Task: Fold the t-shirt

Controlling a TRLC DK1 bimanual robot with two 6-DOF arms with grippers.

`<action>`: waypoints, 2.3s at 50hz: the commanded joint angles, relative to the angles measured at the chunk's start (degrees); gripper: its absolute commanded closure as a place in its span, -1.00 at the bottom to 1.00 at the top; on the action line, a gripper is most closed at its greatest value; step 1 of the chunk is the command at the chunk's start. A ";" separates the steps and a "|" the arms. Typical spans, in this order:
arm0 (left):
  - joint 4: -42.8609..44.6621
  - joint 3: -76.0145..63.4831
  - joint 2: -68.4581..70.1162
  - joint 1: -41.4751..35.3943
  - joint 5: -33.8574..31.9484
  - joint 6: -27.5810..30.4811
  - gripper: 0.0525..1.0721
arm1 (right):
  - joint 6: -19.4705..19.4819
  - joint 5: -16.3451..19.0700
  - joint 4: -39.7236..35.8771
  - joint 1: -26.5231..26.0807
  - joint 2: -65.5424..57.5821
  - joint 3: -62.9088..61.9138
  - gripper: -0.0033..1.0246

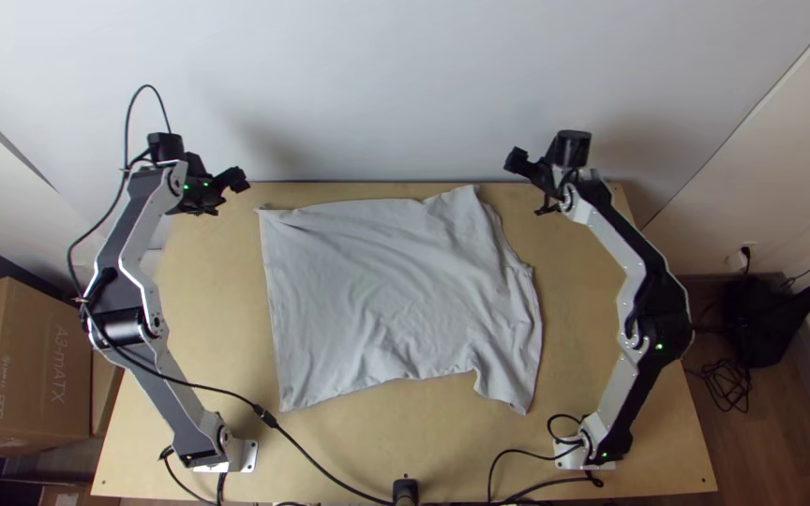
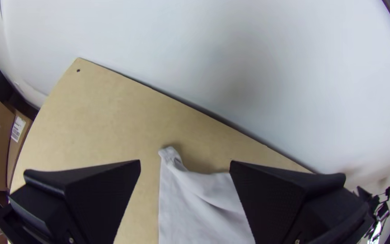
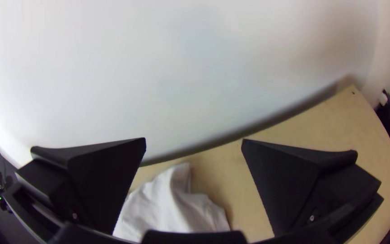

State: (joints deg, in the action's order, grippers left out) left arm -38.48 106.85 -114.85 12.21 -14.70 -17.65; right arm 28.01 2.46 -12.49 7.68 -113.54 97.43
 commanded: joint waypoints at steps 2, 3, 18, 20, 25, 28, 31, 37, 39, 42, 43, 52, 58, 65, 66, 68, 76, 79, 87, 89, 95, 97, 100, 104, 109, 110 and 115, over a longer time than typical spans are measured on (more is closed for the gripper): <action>-5.29 1.17 8.59 0.98 -3.06 -1.95 -0.90 | 3.19 1.06 -10.01 -2.23 8.51 0.13 -0.92; -5.91 0.64 9.73 0.80 -3.58 -1.95 -0.90 | 3.10 1.32 -11.15 -2.67 9.30 -0.40 -0.92; -8.45 -15.35 29.86 -2.10 -9.47 -2.74 -0.90 | 2.49 8.26 -37.17 -9.44 22.48 -8.75 -0.82; -8.45 -17.99 32.76 -2.98 -9.47 -2.83 -0.90 | -0.15 8.26 -40.33 -10.14 23.98 -10.06 -0.82; -8.45 -23.97 39.79 -4.65 -9.30 -3.53 -0.90 | -4.19 8.26 -42.97 -11.90 29.16 -16.39 -0.82; -8.45 -26.78 43.66 -5.88 -9.12 -4.24 -0.90 | -4.72 8.26 -43.14 -12.17 32.85 -21.05 -0.82; -9.42 -28.71 46.64 -6.41 -9.12 -4.32 -0.90 | -4.63 8.35 -43.32 -12.43 37.07 -26.32 -0.83; -12.59 -30.82 51.21 -7.46 -9.12 -4.24 -0.90 | -5.77 9.49 -44.20 -12.17 43.84 -35.46 -0.82; -13.46 -31.44 52.71 -7.72 -9.12 -3.97 -0.90 | -6.39 9.85 -44.20 -11.90 45.60 -38.10 -0.78; -14.52 -32.67 54.82 -7.99 -9.03 -3.00 -0.90 | -7.53 9.93 -44.29 -11.64 47.00 -41.70 -0.68; -14.69 -33.20 55.43 -7.99 -9.03 -2.65 -0.90 | -7.88 10.02 -44.29 -11.46 47.18 -42.85 -0.68; -15.84 -37.24 58.86 -8.08 -8.86 -1.07 -0.90 | -8.50 10.90 -45.34 -10.06 47.44 -49.18 -0.68; -15.84 -38.64 60.00 -8.08 -8.86 -0.81 -0.90 | -8.50 10.90 -45.34 -7.42 46.83 -52.52 -0.67; -15.84 -39.17 60.27 -8.08 -8.86 -0.81 -0.90 | -8.32 10.90 -45.34 -3.82 45.60 -54.89 -0.37; -15.93 -39.17 60.27 -8.08 -8.86 -0.81 -0.90 | -8.32 10.90 -45.34 -3.20 45.42 -55.15 -0.37; -15.84 -39.17 60.27 -8.16 -8.77 -0.72 -0.90 | -8.32 10.90 -45.34 -2.50 44.89 -55.68 -0.37; -15.93 -39.17 60.27 -7.99 -8.68 -0.63 -0.90 | -8.06 10.99 -44.37 -1.53 42.17 -56.38 -0.36; -15.93 -39.17 60.18 -7.99 -8.68 -0.54 -0.90 | -8.06 10.99 -43.85 -1.44 40.67 -56.47 -0.37; -15.93 -39.26 60.00 -7.99 -8.68 -0.28 -0.90 | -8.32 10.99 -41.03 -1.35 38.21 -57.61 -0.37; -15.93 -39.17 59.92 -7.90 -8.68 -0.10 -0.90 | -8.23 10.99 -40.42 -0.92 37.86 -57.88 -0.36; -15.93 -39.17 59.56 -7.72 -8.68 0.25 -0.90 | -7.71 11.16 -39.80 1.72 36.81 -58.58 -0.36; -15.93 -39.35 59.56 -7.72 -8.68 0.42 -0.90 | -6.83 11.08 -39.36 2.78 36.46 -58.93 -0.27; -15.93 -39.61 59.56 -7.72 -8.59 0.69 -0.90 | -6.04 11.08 -37.43 4.18 36.54 -59.72 0.03; -17.16 -40.93 59.30 -7.90 -7.01 3.06 -0.90 | -4.45 10.46 -35.06 5.59 36.90 -60.86 0.45; -23.75 -43.13 58.42 -10.19 -3.67 8.25 -0.90 | -4.28 7.30 -32.86 6.64 37.60 -61.57 0.94; -24.98 -43.48 58.33 -10.45 -2.97 8.68 -0.90 | -4.37 7.21 -32.77 6.64 37.69 -61.74 0.94; -31.13 -45.85 57.02 -10.89 1.52 13.96 -0.90 | -4.19 7.21 -33.21 6.64 39.80 -61.39 0.94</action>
State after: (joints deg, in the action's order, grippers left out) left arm -64.90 63.92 -56.38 1.98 -16.64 -9.85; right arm 22.50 10.31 -46.94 13.78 -74.81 38.44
